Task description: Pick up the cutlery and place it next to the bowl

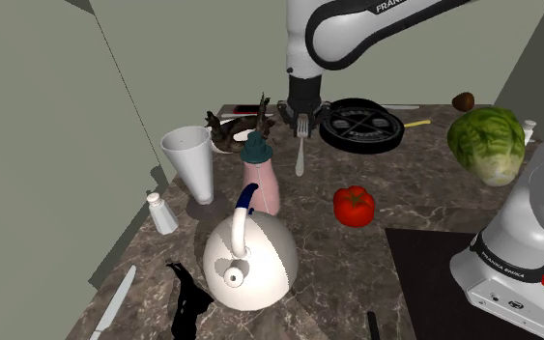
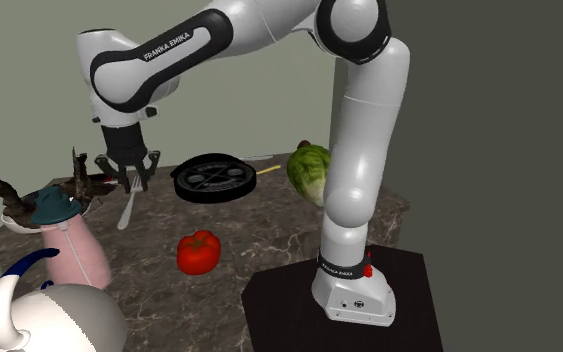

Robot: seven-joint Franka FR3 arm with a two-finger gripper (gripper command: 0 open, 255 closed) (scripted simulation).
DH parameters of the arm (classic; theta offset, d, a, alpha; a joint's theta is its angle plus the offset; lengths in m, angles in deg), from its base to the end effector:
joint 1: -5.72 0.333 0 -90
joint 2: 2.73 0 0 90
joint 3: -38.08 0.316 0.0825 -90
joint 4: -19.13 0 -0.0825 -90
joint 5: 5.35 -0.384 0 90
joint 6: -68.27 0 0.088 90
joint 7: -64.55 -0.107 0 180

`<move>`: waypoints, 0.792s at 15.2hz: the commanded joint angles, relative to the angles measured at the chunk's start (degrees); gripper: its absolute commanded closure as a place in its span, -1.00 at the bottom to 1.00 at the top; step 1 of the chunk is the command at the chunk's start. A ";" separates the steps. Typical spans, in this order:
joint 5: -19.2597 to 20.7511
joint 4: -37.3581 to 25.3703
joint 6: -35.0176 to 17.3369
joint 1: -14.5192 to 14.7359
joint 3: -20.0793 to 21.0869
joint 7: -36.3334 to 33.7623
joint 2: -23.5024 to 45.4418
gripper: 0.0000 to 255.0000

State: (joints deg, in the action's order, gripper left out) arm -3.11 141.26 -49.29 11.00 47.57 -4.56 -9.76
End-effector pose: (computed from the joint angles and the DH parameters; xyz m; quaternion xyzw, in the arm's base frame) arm 0.5016 0.1321 0.4646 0.8929 -0.4490 0.0337 0.0068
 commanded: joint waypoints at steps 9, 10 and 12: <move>1.06 2.30 -6.87 0.43 0.76 -2.09 4.71 1.00; 1.16 2.73 -7.63 0.43 0.77 -2.19 5.04 1.00; 1.38 3.56 -9.14 0.42 0.78 -2.40 5.74 1.00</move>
State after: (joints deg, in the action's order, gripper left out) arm -1.86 144.27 -57.50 11.45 48.37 -6.88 -4.38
